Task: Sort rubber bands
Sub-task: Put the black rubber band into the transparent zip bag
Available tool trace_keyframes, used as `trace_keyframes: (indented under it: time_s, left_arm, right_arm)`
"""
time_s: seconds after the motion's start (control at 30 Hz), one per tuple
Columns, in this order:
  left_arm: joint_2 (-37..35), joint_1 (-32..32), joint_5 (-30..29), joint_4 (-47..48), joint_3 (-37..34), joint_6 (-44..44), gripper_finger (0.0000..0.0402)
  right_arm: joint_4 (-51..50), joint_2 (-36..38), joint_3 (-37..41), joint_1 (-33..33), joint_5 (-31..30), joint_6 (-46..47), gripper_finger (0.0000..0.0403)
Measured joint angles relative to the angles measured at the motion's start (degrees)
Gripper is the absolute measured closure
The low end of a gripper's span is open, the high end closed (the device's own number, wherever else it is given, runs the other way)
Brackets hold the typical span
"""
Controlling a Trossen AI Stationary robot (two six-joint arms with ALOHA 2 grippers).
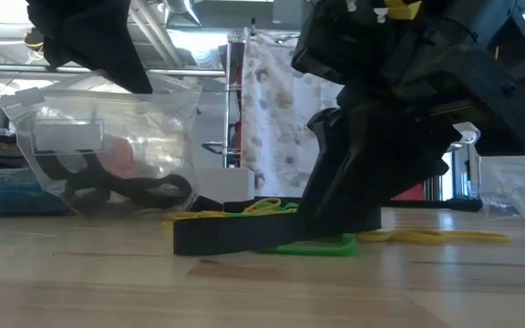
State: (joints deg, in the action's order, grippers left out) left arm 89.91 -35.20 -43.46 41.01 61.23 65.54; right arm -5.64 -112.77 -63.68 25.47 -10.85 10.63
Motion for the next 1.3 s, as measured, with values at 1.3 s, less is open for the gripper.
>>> trace_keyframes:
  time_s: [1.3]
  left_arm:
    - [0.00,-0.08,0.01,-0.17,0.00,0.06,0.0400]
  right_arm:
    - [-9.70,9.86,-4.39,0.18,-20.03,4.06,0.0398]
